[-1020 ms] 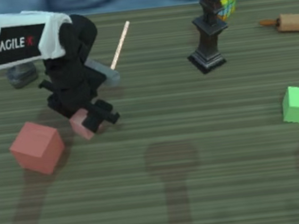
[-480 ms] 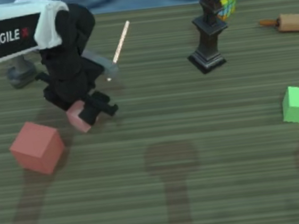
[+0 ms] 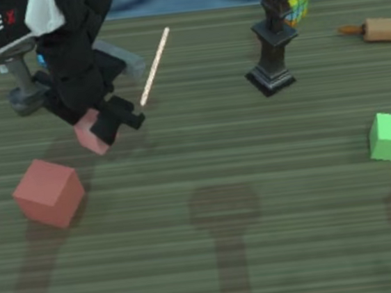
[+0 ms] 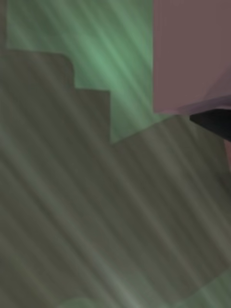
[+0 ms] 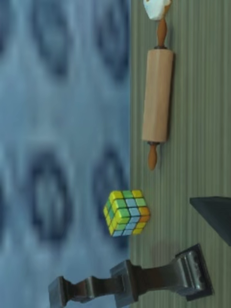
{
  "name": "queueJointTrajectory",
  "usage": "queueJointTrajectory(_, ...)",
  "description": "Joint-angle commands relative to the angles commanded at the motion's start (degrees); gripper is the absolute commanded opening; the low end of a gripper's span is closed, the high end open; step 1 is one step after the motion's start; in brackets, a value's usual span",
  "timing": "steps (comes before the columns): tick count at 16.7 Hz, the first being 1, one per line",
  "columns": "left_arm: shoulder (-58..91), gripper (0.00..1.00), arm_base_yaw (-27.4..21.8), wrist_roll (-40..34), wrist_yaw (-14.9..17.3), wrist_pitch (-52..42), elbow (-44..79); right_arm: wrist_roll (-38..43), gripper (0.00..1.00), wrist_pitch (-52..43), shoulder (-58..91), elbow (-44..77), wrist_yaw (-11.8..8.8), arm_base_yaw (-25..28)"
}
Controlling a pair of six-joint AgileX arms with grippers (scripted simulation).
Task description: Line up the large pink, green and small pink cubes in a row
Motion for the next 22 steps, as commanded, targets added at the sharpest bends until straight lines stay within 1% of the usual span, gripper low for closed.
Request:
queueJointTrajectory(2,0.2,0.00,-0.4,0.0,0.0,0.1,-0.1,0.0,1.00,0.0,0.0,0.0,0.0,0.0)
queueJointTrajectory(4,0.5,0.00,-1.6,-1.9,-0.1,-0.1,0.4,0.0,1.00,0.0,0.0,0.0,0.0,0.0)
queueJointTrajectory(7,1.4,0.00,-5.8,-9.2,-0.3,-1.1,2.0,0.0,1.00,0.0,0.0,0.0,0.0,0.0)
queueJointTrajectory(9,2.0,0.00,-9.8,-16.7,-0.5,-2.0,3.2,0.0,1.00,0.0,0.0,0.0,0.0,0.0)
queueJointTrajectory(11,2.6,0.00,-14.3,-25.8,-0.7,-3.0,4.3,0.0,1.00,0.0,0.0,0.0,0.0,0.0)
queueJointTrajectory(18,3.6,0.00,-31.5,-62.5,-1.4,-6.2,7.1,0.0,1.00,0.0,0.0,0.0,0.0,0.0)
queueJointTrajectory(20,3.2,0.00,-35.5,-70.1,-1.6,-6.5,7.6,0.0,1.00,0.0,0.0,0.0,0.0,0.0)
queueJointTrajectory(22,2.6,0.00,-38.4,-75.2,-1.8,-6.6,7.9,0.0,1.00,0.0,0.0,0.0,0.0,0.0)
